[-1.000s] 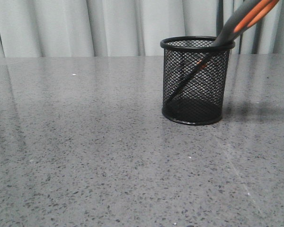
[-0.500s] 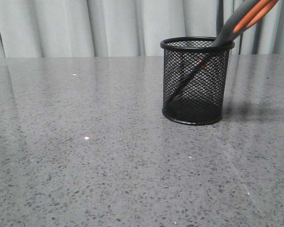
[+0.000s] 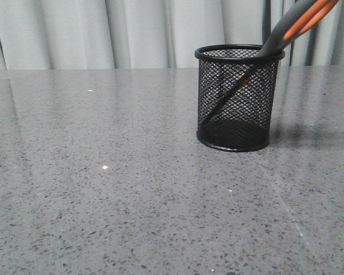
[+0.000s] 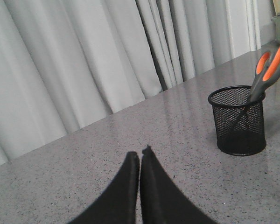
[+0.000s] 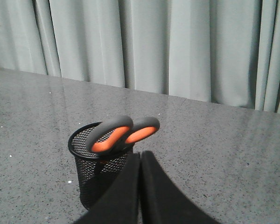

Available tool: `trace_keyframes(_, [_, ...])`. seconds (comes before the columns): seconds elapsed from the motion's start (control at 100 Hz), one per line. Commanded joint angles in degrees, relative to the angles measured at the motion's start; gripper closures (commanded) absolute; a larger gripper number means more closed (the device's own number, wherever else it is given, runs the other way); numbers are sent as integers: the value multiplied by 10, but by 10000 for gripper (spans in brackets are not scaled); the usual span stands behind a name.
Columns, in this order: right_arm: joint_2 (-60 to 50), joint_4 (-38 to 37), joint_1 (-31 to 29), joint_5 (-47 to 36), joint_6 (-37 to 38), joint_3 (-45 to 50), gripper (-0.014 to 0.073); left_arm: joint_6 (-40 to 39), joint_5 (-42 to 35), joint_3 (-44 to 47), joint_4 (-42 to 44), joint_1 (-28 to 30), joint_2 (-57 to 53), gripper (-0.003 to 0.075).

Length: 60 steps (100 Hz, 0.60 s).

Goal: Put scissors into bucket

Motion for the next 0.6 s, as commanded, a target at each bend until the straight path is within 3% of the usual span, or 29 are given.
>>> trace_keyframes(0.0, [4,-6,0,-51,-5,-14,649,-6,-54,-14,-6,0,5,740])
trace_keyframes(0.59, [4,-6,0,-50,-5,-14,649,-6,-52,-14,-6,0,5,740])
